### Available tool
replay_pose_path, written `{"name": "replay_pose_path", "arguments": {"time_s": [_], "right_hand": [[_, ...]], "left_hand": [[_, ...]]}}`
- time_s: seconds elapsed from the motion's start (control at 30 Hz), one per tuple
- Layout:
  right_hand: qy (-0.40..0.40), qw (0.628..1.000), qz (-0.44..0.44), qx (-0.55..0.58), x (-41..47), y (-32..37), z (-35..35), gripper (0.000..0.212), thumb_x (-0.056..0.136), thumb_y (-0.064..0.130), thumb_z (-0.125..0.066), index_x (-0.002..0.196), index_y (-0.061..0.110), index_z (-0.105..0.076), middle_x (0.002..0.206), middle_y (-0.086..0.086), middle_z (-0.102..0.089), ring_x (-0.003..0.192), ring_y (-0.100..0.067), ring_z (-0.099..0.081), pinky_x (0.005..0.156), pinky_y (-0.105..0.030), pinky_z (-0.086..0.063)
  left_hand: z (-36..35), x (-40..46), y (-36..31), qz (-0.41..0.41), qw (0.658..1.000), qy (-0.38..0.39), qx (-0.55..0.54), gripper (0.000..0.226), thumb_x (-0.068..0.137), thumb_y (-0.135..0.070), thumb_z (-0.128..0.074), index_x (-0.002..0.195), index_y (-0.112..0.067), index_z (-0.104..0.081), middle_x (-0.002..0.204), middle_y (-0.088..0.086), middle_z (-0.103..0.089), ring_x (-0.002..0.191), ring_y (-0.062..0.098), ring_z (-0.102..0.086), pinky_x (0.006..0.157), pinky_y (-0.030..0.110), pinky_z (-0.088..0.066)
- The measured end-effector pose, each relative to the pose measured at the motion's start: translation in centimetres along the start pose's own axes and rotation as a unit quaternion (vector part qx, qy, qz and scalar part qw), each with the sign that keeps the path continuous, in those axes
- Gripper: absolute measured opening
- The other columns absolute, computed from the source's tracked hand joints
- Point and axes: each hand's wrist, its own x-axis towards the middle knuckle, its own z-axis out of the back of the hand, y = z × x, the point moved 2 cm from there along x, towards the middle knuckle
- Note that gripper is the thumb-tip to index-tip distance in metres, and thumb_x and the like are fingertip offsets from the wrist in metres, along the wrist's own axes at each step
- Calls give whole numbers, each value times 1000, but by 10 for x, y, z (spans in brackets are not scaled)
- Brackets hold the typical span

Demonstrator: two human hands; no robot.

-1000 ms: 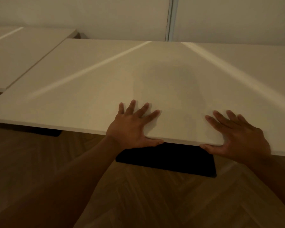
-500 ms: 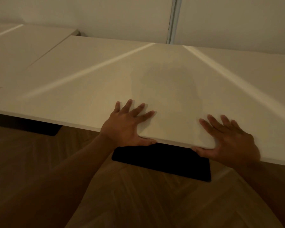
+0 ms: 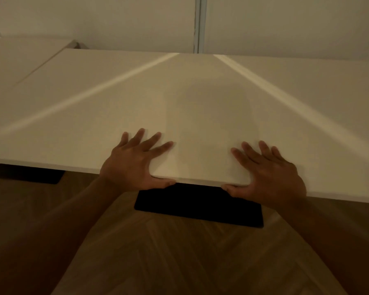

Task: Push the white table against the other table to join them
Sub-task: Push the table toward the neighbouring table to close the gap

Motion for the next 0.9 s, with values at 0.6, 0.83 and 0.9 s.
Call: {"name": "replay_pose_path", "arguments": {"time_s": [0.6,0.83,0.9], "right_hand": [[-58,998,3,37,-72,-127,28,108,70,96,-24,156,35,1,166,-2,-1,152,-26,-2,122,-52,-13],[-17,999,-32,14,-84,-191,24,114,64,101,-21,154,38,13,165,-2,14,151,-25,14,123,-49,-1],[-21,1000,-11,14,-75,-191,21,118,62,102,-24,154,37,12,164,-2,16,150,-25,18,123,-48,0]], "left_hand": [[42,57,-215,-109,992,-24,-61,97,80,-93,-37,160,-47,-6,172,-9,4,157,20,13,126,55,-1],[12,103,-246,9,996,60,-67,103,66,-107,-19,152,-62,13,171,-9,10,156,36,12,120,67,8],[3,106,-242,20,994,47,-101,96,66,-107,-21,146,-69,15,171,-13,4,156,34,10,120,65,9]]}}
